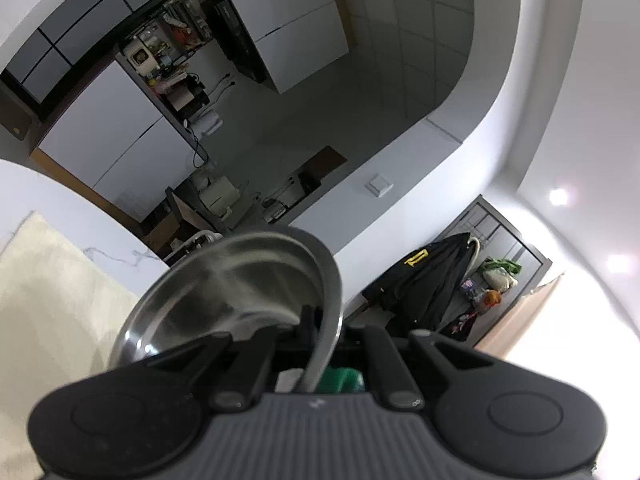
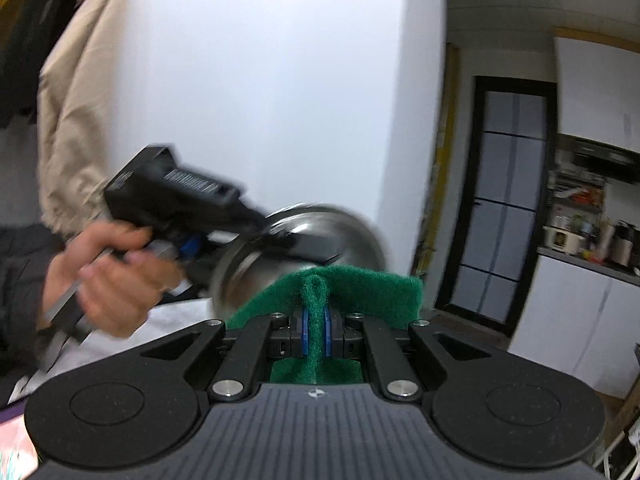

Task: Clean bowl
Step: 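Keep scrubbing the bowl bottom with the pad while the left gripper turns the bowl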

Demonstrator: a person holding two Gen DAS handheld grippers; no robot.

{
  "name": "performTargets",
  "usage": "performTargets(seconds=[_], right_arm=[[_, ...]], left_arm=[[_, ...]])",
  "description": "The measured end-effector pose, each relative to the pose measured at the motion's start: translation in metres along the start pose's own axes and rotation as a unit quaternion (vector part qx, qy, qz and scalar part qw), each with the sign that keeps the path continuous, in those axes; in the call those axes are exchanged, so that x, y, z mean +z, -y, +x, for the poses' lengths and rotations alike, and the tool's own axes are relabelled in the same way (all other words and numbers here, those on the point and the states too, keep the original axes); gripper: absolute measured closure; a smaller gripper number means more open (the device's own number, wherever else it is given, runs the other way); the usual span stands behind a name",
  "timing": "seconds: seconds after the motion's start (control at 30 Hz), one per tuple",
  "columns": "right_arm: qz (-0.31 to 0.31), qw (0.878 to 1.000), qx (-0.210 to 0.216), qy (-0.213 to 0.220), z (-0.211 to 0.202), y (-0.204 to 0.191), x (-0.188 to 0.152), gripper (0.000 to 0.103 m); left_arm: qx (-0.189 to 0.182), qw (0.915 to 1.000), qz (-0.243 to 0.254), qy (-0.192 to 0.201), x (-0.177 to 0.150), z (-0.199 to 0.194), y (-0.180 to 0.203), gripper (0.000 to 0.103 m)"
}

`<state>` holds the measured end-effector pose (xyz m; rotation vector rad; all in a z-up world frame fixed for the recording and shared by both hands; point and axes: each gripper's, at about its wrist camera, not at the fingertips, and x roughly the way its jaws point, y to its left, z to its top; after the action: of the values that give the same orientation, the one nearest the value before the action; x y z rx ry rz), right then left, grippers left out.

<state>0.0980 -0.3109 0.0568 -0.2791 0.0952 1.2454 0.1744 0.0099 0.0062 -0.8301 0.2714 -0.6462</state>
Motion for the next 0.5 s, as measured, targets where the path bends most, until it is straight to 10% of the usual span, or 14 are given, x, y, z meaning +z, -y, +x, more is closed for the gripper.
performTargets(seconds=[0.5], right_arm=[[-0.024,0.996,-0.017,-0.086,0.033,0.007,-0.013,0.095]], left_arm=[[-0.034,0.9993,-0.002,-0.017,-0.002,0.001,0.011,0.097]])
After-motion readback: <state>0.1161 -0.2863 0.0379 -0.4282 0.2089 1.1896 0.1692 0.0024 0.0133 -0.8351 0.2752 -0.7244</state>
